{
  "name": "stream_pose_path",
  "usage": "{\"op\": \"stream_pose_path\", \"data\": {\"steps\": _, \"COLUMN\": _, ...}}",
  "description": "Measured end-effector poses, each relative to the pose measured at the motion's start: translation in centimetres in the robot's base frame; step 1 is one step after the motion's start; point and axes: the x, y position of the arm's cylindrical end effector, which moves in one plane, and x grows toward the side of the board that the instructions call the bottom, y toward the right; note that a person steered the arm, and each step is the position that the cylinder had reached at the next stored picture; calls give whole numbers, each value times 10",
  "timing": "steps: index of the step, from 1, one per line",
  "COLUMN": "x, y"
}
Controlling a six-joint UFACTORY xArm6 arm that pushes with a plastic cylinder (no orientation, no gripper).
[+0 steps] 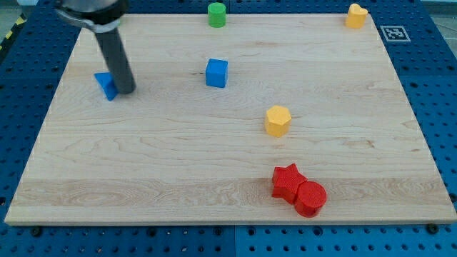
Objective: Slide the blue cube to the left side of the yellow hexagon
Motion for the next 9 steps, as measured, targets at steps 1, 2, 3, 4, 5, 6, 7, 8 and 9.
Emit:
{"op": "stream_pose_path", "data": {"steps": 1, "x": -6, "y": -27}}
{"op": "stream_pose_path", "data": {"steps": 2, "x": -7, "y": -17}}
{"op": "stream_pose_path", "data": {"steps": 3, "x": -24, "y": 26}}
{"op": "stream_pose_path", "data": {"steps": 4, "x": -58, "y": 43}}
{"op": "stream_pose_path", "data": {"steps": 5, "x": -68, "y": 65}}
{"op": "stream_pose_path", "data": {"steps": 6, "x": -68, "y": 68}}
{"op": "stream_pose_path", "data": {"steps": 7, "x": -68, "y": 82}}
{"op": "stream_pose_path", "data": {"steps": 8, "x": -69, "y": 137}}
{"op": "stream_pose_path", "data": {"steps": 9, "x": -68, "y": 179}}
